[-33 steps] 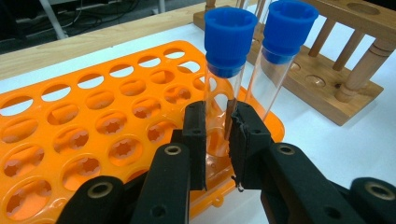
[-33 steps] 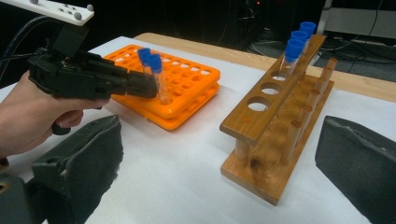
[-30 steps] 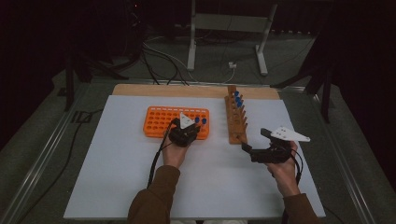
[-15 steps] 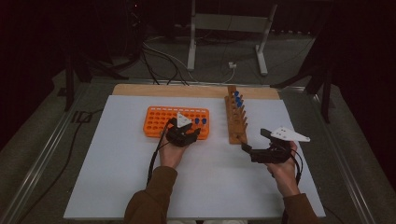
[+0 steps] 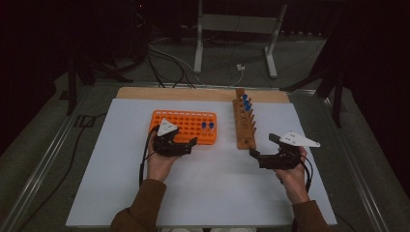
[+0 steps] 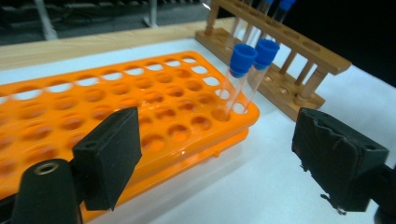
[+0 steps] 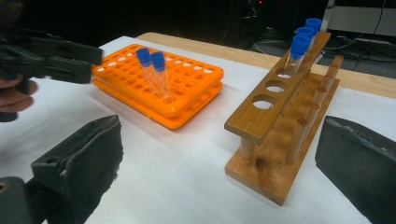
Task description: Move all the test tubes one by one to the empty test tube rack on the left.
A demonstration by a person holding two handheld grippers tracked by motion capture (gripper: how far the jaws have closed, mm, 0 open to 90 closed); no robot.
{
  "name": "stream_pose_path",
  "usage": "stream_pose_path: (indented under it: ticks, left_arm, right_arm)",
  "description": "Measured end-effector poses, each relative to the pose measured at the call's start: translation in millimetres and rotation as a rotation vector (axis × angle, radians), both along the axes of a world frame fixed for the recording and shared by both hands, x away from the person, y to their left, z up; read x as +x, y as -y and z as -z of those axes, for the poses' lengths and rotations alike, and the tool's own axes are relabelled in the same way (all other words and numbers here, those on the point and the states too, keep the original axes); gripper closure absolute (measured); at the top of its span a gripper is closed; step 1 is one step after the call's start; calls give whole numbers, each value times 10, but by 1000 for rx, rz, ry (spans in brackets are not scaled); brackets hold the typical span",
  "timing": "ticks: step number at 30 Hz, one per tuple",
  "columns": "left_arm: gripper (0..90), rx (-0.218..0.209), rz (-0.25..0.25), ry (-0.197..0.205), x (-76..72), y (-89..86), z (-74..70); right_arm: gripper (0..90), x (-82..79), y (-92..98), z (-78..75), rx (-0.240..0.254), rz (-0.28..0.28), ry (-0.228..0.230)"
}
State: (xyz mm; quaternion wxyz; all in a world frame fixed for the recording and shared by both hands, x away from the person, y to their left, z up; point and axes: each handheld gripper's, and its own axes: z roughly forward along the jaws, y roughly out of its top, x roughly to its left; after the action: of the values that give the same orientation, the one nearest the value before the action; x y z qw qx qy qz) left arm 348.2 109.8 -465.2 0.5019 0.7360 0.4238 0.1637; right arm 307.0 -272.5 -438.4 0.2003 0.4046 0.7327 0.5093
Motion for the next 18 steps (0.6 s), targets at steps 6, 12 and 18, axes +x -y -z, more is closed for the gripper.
stream_pose_path:
  ticks: [6, 12, 18]
  left_arm:
    - [27, 0, -50, 53, -217, -265, -73]
    - [14, 27, -78, 113, -450, -540, -177]
    - [14, 27, -118, 148, -677, -738, -175]
  right_arm:
    - [6, -8, 3, -5, 5, 2, 7]
    - [6, -5, 6, 2, 8, 6, 7]
    - [7, -5, -14, 9, 0, 3, 6]
